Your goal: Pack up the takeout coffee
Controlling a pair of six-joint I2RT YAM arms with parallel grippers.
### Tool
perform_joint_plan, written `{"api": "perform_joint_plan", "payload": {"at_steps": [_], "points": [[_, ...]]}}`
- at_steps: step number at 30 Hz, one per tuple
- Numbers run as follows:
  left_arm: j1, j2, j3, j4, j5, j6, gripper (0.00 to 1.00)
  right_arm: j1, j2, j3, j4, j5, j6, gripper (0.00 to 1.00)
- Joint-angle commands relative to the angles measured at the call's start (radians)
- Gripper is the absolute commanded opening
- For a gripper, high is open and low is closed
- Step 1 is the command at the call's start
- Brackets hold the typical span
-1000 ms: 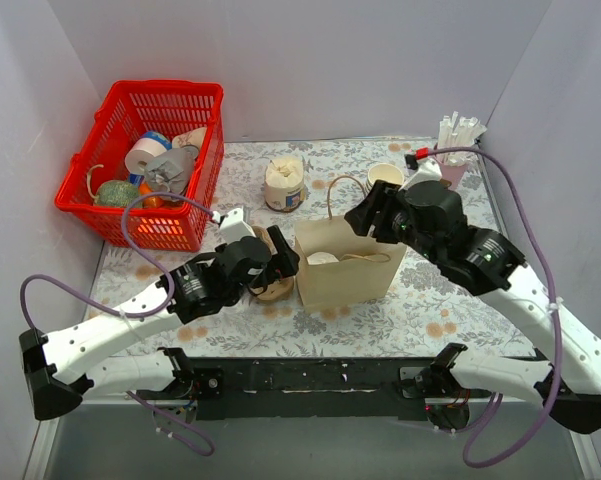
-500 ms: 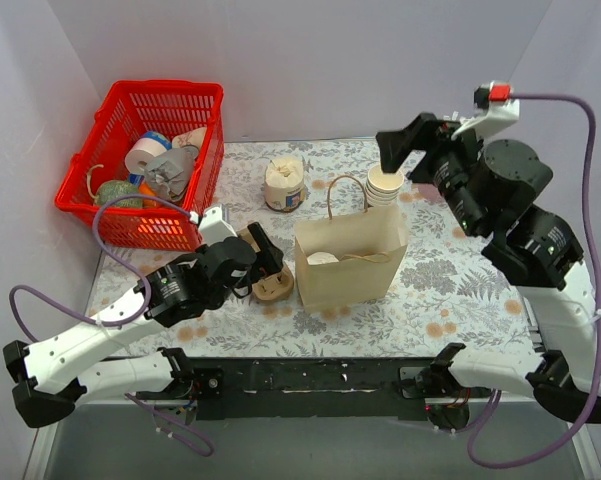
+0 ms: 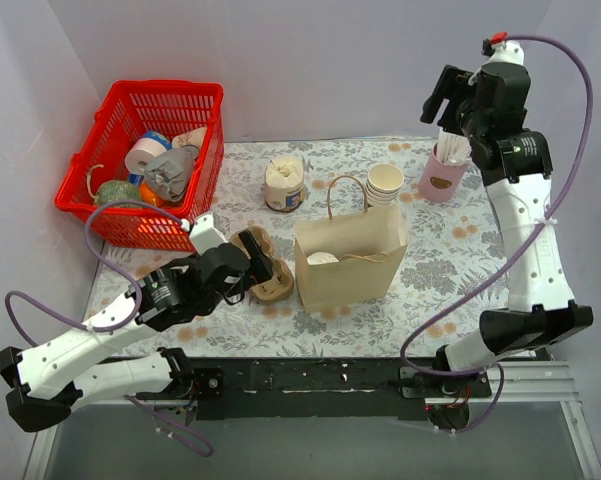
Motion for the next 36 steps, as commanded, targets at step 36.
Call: {"api": "perform_joint_plan", "payload": {"at_steps": [36], "points": [[0.002, -0.047, -0.115, -0.067, -0.008, -0.020, 0.98, -0.201, 0.426, 0.002, -0.040, 0.104, -0.179, 0.58]]}}
